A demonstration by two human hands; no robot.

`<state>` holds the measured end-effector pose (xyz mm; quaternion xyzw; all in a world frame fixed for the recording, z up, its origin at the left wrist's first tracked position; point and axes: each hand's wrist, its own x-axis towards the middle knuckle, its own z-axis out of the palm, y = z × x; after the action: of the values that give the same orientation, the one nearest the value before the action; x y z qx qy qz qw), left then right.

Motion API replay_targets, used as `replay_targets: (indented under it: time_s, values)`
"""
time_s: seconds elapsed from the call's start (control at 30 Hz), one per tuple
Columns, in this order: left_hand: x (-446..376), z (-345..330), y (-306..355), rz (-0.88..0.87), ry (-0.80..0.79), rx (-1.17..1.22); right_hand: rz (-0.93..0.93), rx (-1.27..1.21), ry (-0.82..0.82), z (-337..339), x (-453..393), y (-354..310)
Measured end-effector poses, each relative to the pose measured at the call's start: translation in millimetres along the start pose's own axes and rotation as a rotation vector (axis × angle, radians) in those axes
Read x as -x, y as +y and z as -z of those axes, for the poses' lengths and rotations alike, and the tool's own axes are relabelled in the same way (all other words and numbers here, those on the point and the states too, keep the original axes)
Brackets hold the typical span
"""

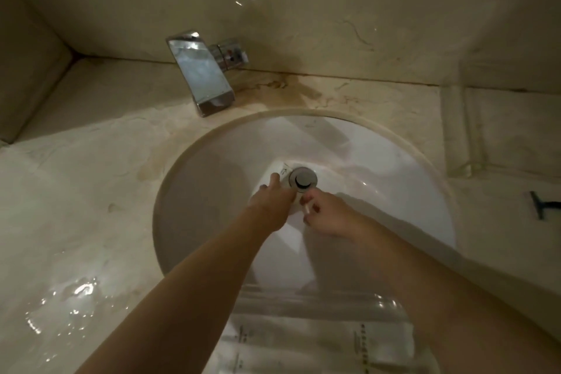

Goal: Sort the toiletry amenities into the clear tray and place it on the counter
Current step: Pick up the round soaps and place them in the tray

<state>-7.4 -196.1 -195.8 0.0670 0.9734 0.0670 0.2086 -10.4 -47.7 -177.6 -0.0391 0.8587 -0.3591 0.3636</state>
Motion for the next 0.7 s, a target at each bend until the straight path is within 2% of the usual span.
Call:
replay_targets:
  time_s: [0.1, 0.17, 0.23, 0.33, 0.4, 0.53, 0.7]
  values:
    - [3, -2, -9, 0.010, 0.000, -0.025, -0.172, -0.715, -0.070, 11, 11, -3]
    - [5, 2, -12, 0.028, -0.061, 0.039, -0.213, -0.945, -0.101, 17, 19, -4]
    - [9, 15, -9, 0.086, -0.132, 0.217, -0.209, -1.026, -0.126, 23, 28, -7]
    - [22, 42, -1, 0.239, -0.235, 0.864, -0.159, -1.065, -0.122, 30, 46, -14]
    - [37, 59, -1, 0.227, -0.255, 1.168, -0.125, -1.071, -0.089, 34, 59, -20]
    - [70, 91, -3, 0.158, -0.241, 1.424, -0.069, -1.094, -0.029, 40, 91, -34]
    - [116, 119, -6, 0.043, -0.281, 1.598, 0.040, -1.117, -0.010, 42, 140, -58]
